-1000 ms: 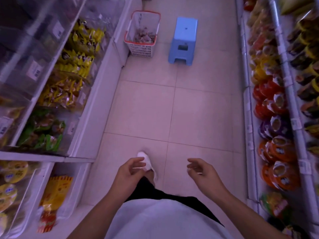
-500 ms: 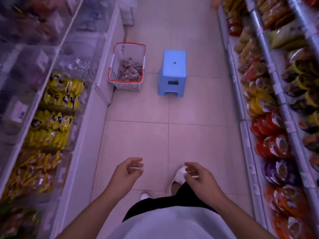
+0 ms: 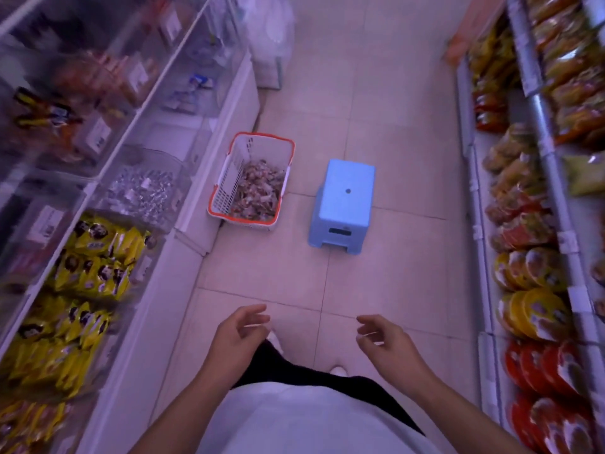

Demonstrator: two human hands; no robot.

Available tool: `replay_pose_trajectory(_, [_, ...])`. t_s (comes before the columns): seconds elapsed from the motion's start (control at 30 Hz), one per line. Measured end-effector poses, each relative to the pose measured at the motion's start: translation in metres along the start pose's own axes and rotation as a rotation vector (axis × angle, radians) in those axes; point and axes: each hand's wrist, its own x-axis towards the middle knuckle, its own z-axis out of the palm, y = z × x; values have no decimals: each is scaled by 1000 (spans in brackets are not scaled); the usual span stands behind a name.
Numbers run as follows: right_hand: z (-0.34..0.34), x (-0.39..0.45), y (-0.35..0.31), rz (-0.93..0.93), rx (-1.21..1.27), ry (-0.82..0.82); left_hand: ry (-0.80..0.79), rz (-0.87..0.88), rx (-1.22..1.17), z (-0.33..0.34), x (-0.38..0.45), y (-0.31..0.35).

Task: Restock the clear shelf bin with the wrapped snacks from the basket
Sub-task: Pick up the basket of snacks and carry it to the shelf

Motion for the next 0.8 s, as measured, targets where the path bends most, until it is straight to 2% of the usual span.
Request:
replay_pose_trajectory(0.3, [-27,146,-95,32,54,60,-149,68,81,-8,175,100])
replay_pose_trajectory(0.43, [-41,188,-131,52,64,19,-171,88,135,-17,233,149])
replay_pose_trajectory(0.6, [-70,252,-155,16,7,-36,-116,95,126,-2,300,191])
replay_pose_trajectory(0.8, [-120,337,-179,-28,-129,-195,66,26,-28,21,345,221])
